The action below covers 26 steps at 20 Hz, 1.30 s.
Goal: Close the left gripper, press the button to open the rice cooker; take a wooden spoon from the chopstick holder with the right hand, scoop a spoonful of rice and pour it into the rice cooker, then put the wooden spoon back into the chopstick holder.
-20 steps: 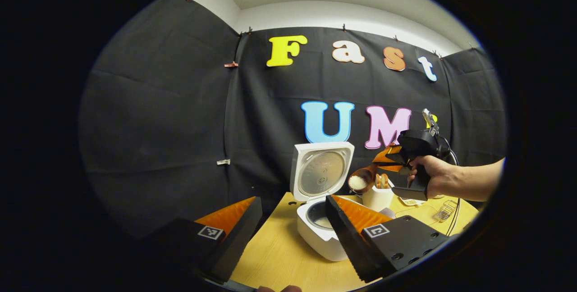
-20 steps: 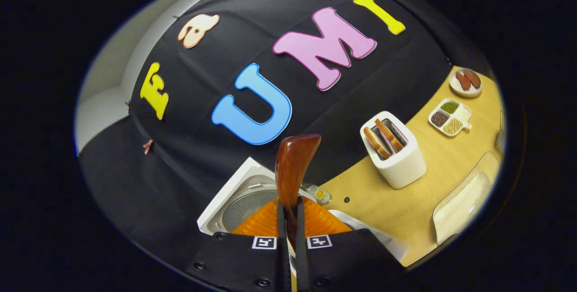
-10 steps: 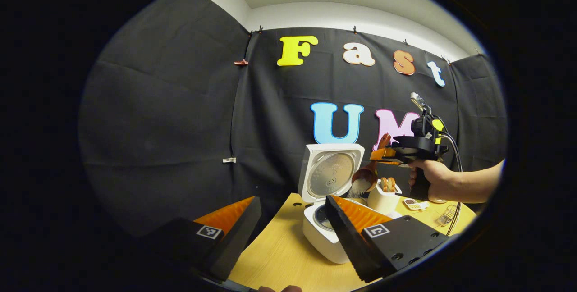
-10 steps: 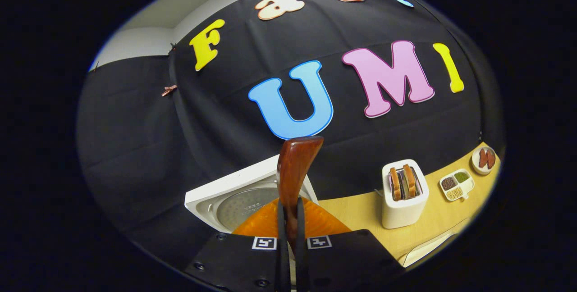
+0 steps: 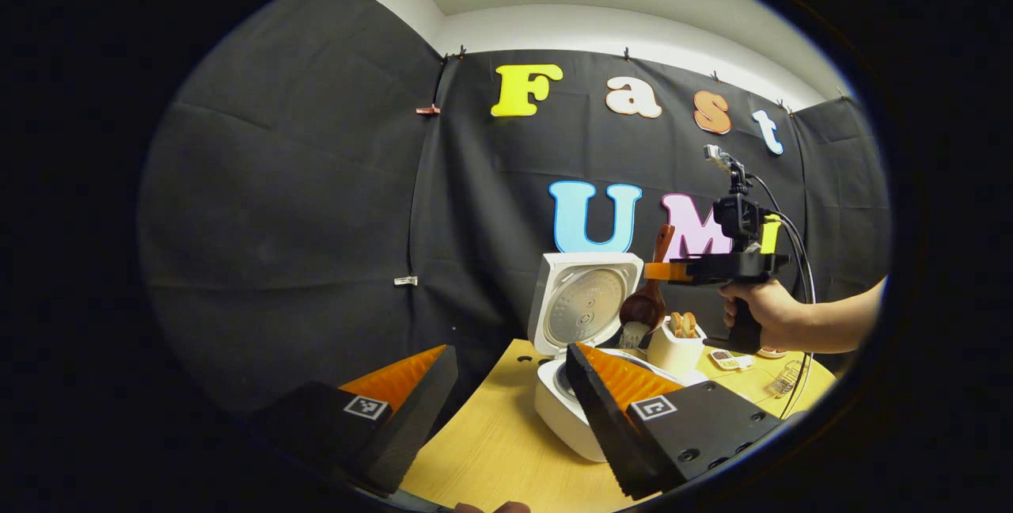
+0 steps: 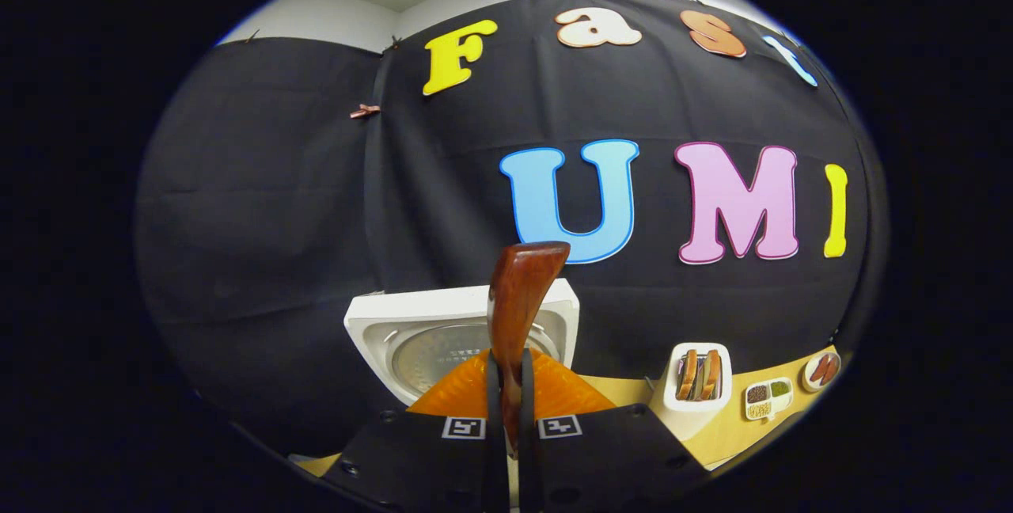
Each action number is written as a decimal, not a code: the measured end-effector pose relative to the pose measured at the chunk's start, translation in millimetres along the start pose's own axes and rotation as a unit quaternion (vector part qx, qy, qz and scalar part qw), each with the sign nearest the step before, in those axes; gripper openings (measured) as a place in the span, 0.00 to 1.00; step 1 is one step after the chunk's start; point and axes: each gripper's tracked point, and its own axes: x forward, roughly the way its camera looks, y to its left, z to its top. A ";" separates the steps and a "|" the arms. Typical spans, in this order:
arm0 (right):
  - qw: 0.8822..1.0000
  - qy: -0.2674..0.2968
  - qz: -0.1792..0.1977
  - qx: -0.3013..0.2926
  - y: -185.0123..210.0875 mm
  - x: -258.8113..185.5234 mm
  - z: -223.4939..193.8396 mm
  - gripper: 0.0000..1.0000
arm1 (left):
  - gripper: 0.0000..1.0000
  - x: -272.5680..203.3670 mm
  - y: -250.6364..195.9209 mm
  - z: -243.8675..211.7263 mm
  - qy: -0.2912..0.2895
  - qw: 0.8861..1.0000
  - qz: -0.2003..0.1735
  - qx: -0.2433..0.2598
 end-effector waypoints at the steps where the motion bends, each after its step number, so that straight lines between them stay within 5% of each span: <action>1: 1.000 -0.001 0.002 -0.012 4.1 -0.5 -1.4 0.09 | 0.96 -1.6 2.4 -2.1 0.001 1.000 0.001 -0.001; 5: 0.995 -0.011 0.010 -0.102 21.1 -2.1 0.1 0.09 | 0.95 -3.7 6.1 -7.2 0.006 1.000 0.002 -0.007; 10: 0.969 -0.024 0.022 -0.245 42.2 -6.7 -6.2 0.10 | 0.95 -3.9 10.6 -5.0 0.001 1.000 0.000 0.013; 15: 0.951 -0.017 0.037 -0.306 56.3 -10.7 -19.6 0.10 | 0.96 -1.2 8.5 -8.9 -0.001 1.000 -0.010 0.013; 18: 0.970 0.001 0.035 -0.240 48.4 -12.5 -23.2 0.10 | 0.96 0.6 7.1 -13.3 -0.001 1.000 -0.012 0.010; 21: 0.993 0.037 0.022 -0.111 29.1 -10.9 -30.4 0.10 | 0.95 2.0 1.0 -12.9 -0.005 1.000 -0.018 0.006; 26: 0.997 0.054 0.011 0.050 -0.7 -19.7 -28.2 0.10 | 0.95 -2.6 -18.8 0.5 -0.017 0.999 -0.022 0.027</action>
